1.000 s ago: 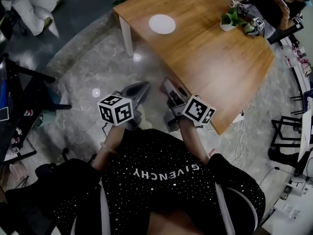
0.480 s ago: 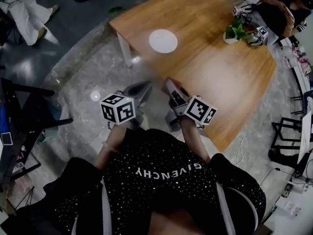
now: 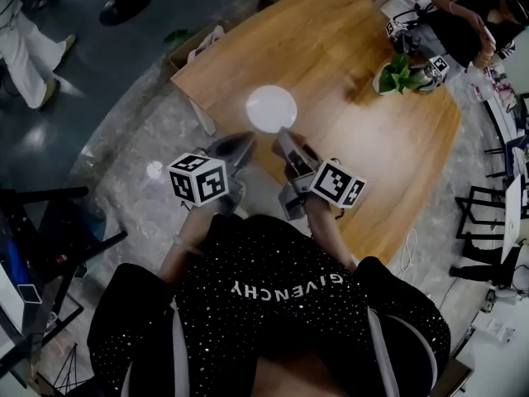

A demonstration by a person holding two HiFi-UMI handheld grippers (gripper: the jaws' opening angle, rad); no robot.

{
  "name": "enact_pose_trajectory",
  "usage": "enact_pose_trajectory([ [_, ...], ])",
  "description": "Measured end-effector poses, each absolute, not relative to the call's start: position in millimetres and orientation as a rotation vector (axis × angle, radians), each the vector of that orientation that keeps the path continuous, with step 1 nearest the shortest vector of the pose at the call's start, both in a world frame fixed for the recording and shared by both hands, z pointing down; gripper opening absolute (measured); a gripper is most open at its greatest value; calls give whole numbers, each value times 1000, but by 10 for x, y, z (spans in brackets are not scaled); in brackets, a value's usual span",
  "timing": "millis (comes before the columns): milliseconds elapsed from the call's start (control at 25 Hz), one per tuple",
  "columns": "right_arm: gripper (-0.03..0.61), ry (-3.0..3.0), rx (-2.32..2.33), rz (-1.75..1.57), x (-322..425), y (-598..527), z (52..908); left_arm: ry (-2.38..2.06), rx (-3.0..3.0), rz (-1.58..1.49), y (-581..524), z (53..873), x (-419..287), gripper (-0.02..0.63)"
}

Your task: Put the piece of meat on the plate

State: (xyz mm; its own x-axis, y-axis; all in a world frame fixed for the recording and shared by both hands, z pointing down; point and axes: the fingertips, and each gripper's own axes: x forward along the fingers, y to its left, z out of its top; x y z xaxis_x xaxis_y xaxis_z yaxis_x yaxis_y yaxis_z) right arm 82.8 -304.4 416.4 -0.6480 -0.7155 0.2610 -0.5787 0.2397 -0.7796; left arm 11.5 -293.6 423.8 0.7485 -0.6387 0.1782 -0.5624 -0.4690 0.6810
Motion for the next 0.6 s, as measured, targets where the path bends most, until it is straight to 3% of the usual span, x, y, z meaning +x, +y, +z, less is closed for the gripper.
enact_pose_trajectory([
  [320, 97, 2341, -1420, -1342, 901, -3705, 4367, -769, 2207, -37, -3602, 4386, 93, 11],
  [600, 97, 2227, -1420, -1582, 973, -4212, 4820, -687, 2228, 90, -3833, 4716, 167, 11],
])
